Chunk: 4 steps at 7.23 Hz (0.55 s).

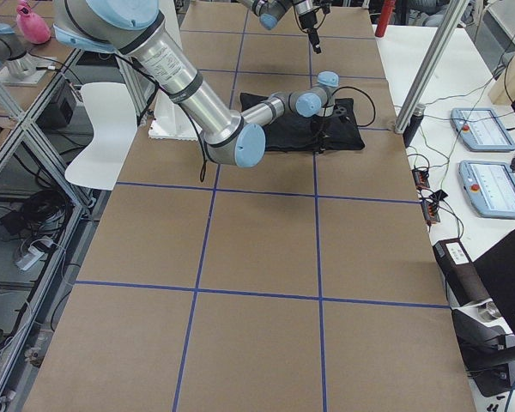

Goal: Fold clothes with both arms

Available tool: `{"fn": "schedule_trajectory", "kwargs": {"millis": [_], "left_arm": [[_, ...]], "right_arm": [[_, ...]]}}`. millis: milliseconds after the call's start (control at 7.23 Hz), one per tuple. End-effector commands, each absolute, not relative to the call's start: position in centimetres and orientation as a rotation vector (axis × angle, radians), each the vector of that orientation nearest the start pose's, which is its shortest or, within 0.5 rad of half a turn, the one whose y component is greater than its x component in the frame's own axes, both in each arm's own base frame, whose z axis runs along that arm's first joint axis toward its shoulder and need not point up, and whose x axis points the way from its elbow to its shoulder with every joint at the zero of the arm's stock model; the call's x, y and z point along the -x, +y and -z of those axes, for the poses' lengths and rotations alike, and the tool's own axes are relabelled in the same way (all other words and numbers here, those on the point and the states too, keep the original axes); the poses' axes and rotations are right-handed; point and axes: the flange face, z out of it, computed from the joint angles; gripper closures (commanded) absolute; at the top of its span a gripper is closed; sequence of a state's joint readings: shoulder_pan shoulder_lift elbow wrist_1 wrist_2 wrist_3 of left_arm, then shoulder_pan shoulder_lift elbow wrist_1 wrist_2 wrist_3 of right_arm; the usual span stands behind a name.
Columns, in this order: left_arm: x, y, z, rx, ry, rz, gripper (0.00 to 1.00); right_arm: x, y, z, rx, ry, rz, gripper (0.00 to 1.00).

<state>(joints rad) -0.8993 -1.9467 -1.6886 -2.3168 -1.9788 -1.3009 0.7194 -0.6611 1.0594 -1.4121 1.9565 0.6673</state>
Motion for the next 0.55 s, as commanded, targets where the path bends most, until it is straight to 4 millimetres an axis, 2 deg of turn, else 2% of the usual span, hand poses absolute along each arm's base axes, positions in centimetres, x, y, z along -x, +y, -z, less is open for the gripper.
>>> {"fn": "schedule_trajectory", "kwargs": {"millis": [0,138,415], "left_arm": [[-31.1,-54.4,-30.7,-0.382,1.216,0.292,0.00],[-31.1,-54.4,-30.7,-0.382,1.216,0.292,0.00],[-31.1,-54.4,-30.6,-0.382,1.217,0.292,0.00]], "right_arm": [[56.5,-62.7,-29.0,-0.176,-0.662,0.282,0.01],[56.1,-63.3,-28.6,-0.180,-0.662,0.278,0.01],[55.5,-64.1,-29.4,-0.179,-0.649,0.289,0.00]]}}
